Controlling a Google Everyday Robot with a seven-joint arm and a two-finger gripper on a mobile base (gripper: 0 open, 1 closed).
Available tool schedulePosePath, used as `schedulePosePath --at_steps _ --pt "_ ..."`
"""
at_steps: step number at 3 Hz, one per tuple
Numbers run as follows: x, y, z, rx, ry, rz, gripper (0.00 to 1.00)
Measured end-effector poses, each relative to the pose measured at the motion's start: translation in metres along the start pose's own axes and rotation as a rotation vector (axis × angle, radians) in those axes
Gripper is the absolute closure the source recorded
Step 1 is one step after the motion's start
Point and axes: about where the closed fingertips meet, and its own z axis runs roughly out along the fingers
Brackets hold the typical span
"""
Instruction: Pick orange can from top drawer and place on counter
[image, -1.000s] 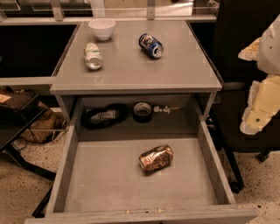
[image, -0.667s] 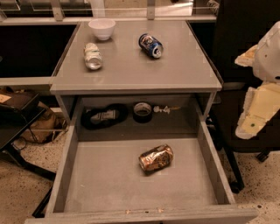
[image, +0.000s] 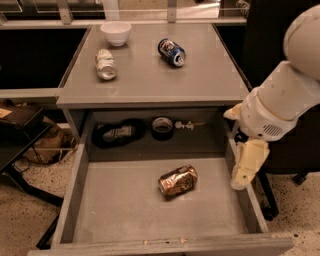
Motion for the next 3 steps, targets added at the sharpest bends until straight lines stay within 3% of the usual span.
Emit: schedulePosePath --at_steps 1,3 --pt "-0.014 0.004 0.051 -0.133 -0.026 -0.068 0.00" --pt "-0.018 -0.003 0.066 -0.122 -0.062 -0.078 0.00"
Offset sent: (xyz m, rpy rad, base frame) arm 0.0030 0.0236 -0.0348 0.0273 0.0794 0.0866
